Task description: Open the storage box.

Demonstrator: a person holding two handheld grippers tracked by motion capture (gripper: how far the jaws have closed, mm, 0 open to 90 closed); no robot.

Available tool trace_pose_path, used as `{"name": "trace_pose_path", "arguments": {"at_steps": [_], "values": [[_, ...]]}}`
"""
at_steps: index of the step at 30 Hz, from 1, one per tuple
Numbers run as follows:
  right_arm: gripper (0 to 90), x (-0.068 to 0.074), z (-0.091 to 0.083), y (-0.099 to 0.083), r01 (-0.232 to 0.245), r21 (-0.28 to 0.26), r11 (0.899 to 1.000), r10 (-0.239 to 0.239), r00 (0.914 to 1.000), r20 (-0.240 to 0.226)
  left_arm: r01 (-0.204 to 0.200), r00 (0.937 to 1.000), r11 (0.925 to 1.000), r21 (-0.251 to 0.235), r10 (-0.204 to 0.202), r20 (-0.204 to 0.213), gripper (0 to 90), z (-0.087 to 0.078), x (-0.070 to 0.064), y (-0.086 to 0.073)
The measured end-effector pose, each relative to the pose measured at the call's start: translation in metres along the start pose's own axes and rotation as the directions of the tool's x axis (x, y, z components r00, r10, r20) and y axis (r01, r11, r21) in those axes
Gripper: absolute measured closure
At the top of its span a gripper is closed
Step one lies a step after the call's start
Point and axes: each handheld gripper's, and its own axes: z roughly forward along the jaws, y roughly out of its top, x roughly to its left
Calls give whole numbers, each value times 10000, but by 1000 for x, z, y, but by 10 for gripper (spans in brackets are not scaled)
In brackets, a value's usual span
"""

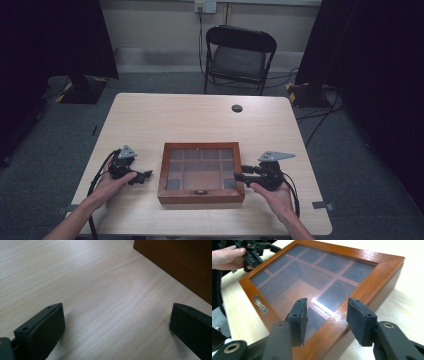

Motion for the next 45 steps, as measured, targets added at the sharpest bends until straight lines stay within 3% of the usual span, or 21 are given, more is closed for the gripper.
{"name": "trace_pose_path", "arguments": {"at_steps": [17, 19, 22, 26, 32, 40, 45], "values": [[586, 34, 17, 7, 950, 227, 9952, -920, 9898, -1090, 36, 10000, 10000, -25, -36, 76, 0, 1, 0, 1], [572, 36, 17, 8, 935, 157, 9955, -913, 9899, -1088, 38, 10000, 10000, -11, -38, 54, 0, 1, 0, 1], [517, 30, 14, 9, 833, -5, 9965, -832, 9951, -537, 30, 10000, 10000, -36, -29, 65, 0, 1, 0, 1], [468, 23, 9, 10, 737, -180, 9971, -746, 9957, -552, 25, 10000, 10000, -33, -25, 66, 0, 1, 0, 1], [516, 40, 18, 12, 1283, 56, 9917, -1266, 9839, -1263, 19, 10000, 10000, -26, -18, 46, 0, 1, 0, 1], [536, 57, 22, 24, 1461, -187, 9891, -1470, 9722, -1823, 11, 10000, 10000, -30, -11, 55, 0, 1, 0, 1], [568, 69, 30, 37, 1850, -149, 9826, -1838, 9584, -2186, -2, 10000, 10000, -8, 2, 33, 0, 1, 0, 1]]}}
